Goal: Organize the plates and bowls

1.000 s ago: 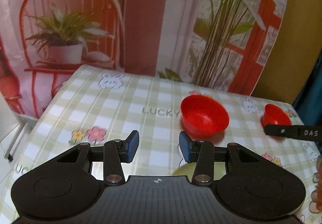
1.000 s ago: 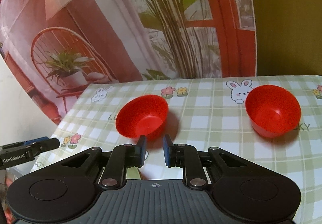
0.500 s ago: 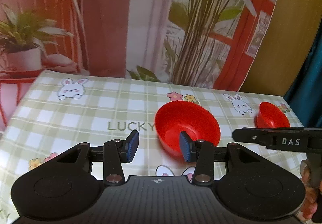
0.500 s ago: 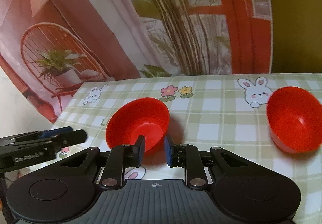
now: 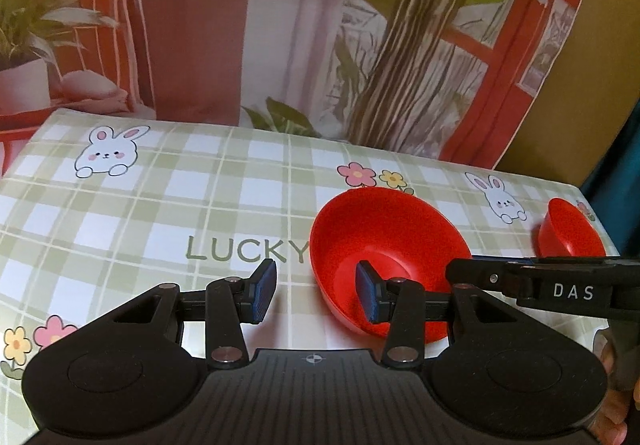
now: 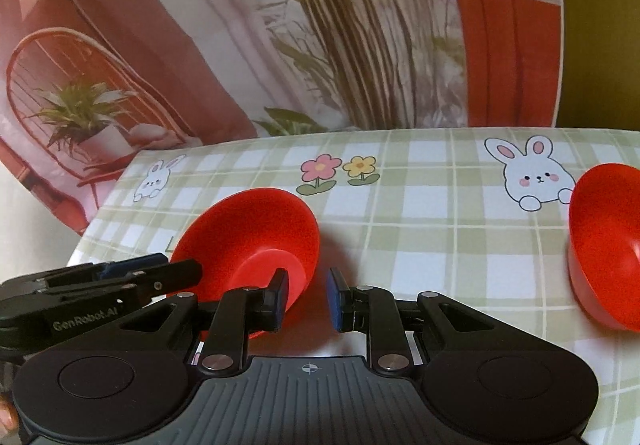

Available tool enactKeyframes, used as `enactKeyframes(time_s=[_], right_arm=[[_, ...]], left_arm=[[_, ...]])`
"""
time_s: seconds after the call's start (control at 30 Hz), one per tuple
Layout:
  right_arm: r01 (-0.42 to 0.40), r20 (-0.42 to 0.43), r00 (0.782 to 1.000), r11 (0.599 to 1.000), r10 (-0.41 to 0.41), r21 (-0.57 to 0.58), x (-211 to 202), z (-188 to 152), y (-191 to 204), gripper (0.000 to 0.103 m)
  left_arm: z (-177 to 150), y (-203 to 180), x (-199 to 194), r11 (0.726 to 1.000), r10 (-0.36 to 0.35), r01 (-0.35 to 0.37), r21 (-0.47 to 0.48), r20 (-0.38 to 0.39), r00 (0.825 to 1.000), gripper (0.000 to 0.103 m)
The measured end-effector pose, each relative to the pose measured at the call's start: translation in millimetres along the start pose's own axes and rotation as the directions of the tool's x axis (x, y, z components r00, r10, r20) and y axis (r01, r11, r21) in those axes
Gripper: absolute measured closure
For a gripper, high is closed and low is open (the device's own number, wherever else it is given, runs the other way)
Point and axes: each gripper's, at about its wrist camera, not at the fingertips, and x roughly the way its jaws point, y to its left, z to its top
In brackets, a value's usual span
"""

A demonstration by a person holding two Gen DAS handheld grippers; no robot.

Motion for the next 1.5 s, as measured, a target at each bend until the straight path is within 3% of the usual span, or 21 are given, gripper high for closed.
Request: enactKeyframes(time_s=[0.03,0.1,0.2,0.4,0.77,1.27,1.5], right_arm=[[-0.004,0.000,1.000,1.000,0.004,0.002,0,0,0,0.083],[-0.007,-0.005,1.000,1.000,0.007,0.004,2,1,0,0.085],[-0.009,-0.009,1.000,1.000,0.009,0.005,2,1,2,0.092],[-0.018,0.013,1.000,1.000,0.018,-0.001,-9,1,6,0.094],[-0.039,0.102,0.994,0.999,0.037,0.017,-66,-4,12,0.094],[-0.024,0.203,0.979,0.997,0.009,0.069,-142,-56,4,0.094],[0.010,0.225,0.974,1.000,-0.015,0.027,-160,-77,5,0.094]], left_arm=[[1,-1,2,1.000,-0.002,0.002,0.000,-0.002,1.000,0.060],[0,-4,4,1.000,0.002,-0.002,0.000,-0.009,1.000,0.076],[-1,-7,6,1.000,0.012,-0.012,0.013,-0.016,1.000,0.089],[-1,-9,-3,1.000,0.026,-0.026,0.002,-0.008,1.000,0.090],[2,-34,-55,1.000,0.027,-0.028,0.010,0.045,0.999,0.089],[-36,-84,-111,0.998,0.009,-0.013,0.056,0.071,0.997,0.087],[-54,-95,-120,0.998,0.009,-0.013,0.067,0.068,0.998,0.087]])
